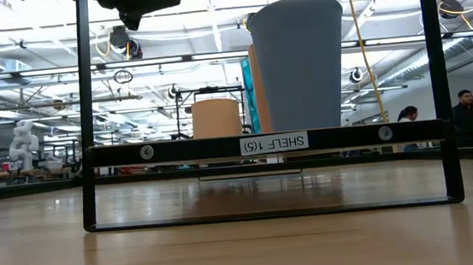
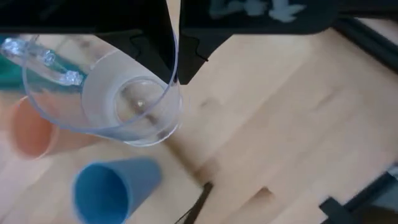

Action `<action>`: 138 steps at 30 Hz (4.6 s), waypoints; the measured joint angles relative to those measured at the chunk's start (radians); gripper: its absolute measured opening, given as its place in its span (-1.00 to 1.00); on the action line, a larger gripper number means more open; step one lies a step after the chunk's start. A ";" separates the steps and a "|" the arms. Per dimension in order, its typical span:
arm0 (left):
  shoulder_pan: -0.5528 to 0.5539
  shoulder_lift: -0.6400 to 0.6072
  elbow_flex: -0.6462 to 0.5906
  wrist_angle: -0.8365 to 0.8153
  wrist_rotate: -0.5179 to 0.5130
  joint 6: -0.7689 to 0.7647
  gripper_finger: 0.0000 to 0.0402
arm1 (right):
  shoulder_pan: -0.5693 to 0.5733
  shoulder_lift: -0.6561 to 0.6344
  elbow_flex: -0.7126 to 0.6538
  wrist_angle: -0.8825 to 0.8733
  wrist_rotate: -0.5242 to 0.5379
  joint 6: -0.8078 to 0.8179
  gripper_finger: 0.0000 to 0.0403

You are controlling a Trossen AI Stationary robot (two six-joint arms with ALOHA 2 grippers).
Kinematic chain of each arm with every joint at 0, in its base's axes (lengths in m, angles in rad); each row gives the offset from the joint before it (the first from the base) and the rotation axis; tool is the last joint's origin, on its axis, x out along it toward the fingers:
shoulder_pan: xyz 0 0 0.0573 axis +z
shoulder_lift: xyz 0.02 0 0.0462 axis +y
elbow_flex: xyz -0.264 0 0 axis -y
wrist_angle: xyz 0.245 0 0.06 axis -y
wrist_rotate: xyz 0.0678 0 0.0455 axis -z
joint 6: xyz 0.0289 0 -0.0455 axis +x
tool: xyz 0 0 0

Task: Stack small to large cups/mugs on shelf
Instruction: Put the transparent mug on the shelf

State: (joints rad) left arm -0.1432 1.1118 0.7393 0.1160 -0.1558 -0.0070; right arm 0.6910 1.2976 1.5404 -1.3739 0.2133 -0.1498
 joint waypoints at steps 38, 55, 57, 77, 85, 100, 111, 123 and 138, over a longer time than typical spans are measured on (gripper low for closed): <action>0.152 0.000 0.152 -0.155 0.399 0.000 -0.35 | -0.391 0.353 0.380 0.116 -0.005 -1.071 -1.00; 0.099 0.000 0.247 -0.194 0.279 0.040 0.24 | -0.417 0.407 0.379 0.236 -0.005 -1.166 -1.00; 0.090 0.001 0.249 -0.194 0.279 0.038 0.24 | -0.422 0.407 0.380 0.256 -0.005 -1.179 -1.00; 0.072 0.106 0.251 -0.138 0.278 0.009 -0.43 | -0.436 0.435 0.379 0.280 -0.005 -1.183 -1.00; 0.072 0.105 0.251 -0.138 0.278 0.025 -0.89 | -0.436 0.435 0.379 0.305 -0.005 -1.171 -0.97; 0.070 0.044 0.249 -0.174 0.274 0.061 -0.93 | -0.411 0.375 0.379 0.394 0.104 -0.756 -0.32; 0.070 -0.072 0.249 -0.267 0.250 0.088 -0.93 | -0.362 0.251 0.376 0.327 0.104 -0.115 -0.03; 0.069 -0.178 0.145 -0.282 0.172 0.091 -0.93 | -0.268 -0.004 -0.189 0.799 0.125 0.171 -0.14; 0.069 -0.220 -0.072 0.188 0.144 0.047 -0.92 | -0.314 -0.087 -0.934 2.121 0.263 -0.064 -0.24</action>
State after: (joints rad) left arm -0.0742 0.8913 0.6678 0.3037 -0.0114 0.0402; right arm 0.3775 1.2106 0.6066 0.7469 0.4759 -0.2135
